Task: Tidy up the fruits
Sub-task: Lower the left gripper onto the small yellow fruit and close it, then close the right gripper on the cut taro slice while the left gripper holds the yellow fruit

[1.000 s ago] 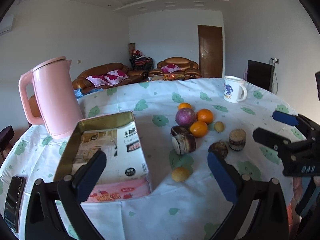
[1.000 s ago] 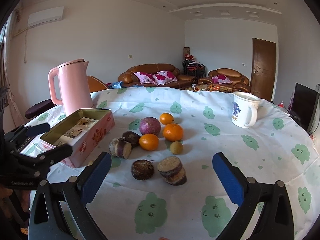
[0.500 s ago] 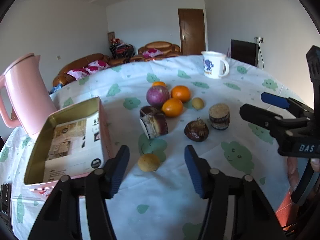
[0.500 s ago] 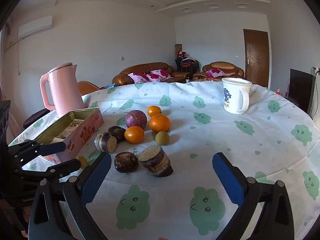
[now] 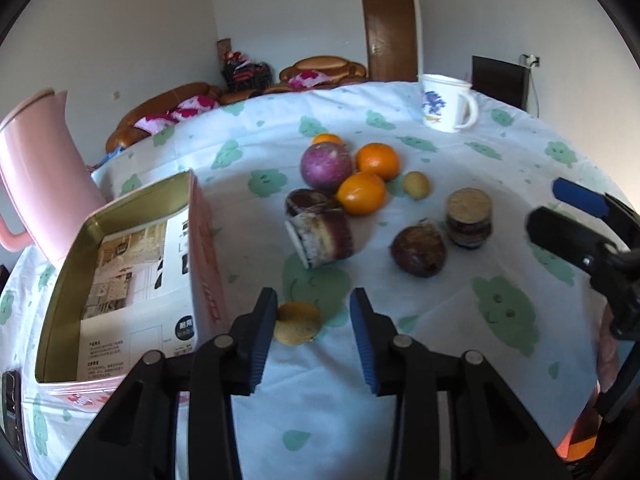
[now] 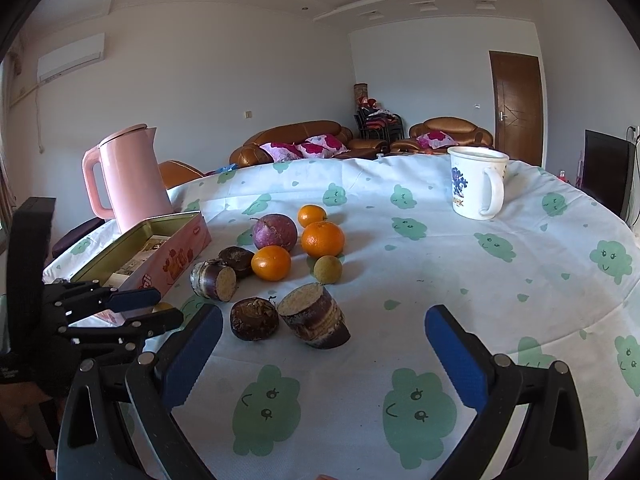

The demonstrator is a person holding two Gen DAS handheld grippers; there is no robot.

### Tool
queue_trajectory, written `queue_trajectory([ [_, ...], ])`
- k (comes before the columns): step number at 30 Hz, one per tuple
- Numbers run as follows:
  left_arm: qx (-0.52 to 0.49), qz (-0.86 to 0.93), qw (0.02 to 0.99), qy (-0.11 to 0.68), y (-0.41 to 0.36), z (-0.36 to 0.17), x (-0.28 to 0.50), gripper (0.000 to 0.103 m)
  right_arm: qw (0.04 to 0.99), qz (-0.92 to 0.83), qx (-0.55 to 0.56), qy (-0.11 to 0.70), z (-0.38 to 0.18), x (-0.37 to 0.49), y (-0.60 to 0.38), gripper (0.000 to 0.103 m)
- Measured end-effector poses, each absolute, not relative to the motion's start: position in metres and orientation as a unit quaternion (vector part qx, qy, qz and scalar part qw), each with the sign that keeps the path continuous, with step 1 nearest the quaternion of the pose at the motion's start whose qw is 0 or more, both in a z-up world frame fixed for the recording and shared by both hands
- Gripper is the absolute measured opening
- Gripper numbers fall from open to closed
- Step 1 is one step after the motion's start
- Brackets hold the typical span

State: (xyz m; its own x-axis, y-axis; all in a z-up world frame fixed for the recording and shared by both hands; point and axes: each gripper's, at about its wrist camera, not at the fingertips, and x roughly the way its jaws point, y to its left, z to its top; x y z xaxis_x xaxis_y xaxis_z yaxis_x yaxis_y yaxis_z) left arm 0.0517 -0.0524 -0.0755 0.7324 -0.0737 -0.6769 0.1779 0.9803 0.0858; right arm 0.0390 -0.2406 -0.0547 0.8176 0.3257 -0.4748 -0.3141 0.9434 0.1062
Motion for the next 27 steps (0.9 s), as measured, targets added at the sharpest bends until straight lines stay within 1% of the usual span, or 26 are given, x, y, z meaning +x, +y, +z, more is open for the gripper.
queue_trajectory([
  [8,0.105,-0.046,0.920,0.375,-0.058,-0.082,0.060,0.039,0.950,0.171,0.007,0.260,-0.056,0.042,-0.238,0.102],
  [11,0.114,-0.054,0.909,0.398,-0.059,-0.088,0.067,0.036,0.949,0.173,0.003,0.264,-0.057,0.043,-0.237,0.102],
  [14,0.109,-0.058,0.909,0.398,-0.058,-0.088,0.069,0.028,0.949,0.174,0.001,0.264,-0.058,0.043,-0.236,0.102],
  [19,0.109,-0.065,0.912,0.391,-0.060,-0.086,0.066,0.028,0.948,0.174,0.015,0.267,-0.058,0.044,-0.241,0.102],
  [23,0.091,-0.085,0.919,0.374,-0.061,-0.077,0.062,0.028,0.946,0.170,0.019,0.276,-0.059,0.048,-0.241,0.102],
  [27,0.046,-0.107,0.928,0.355,-0.059,-0.063,0.062,0.028,0.946,0.162,-0.008,0.282,-0.057,0.051,-0.233,0.101],
])
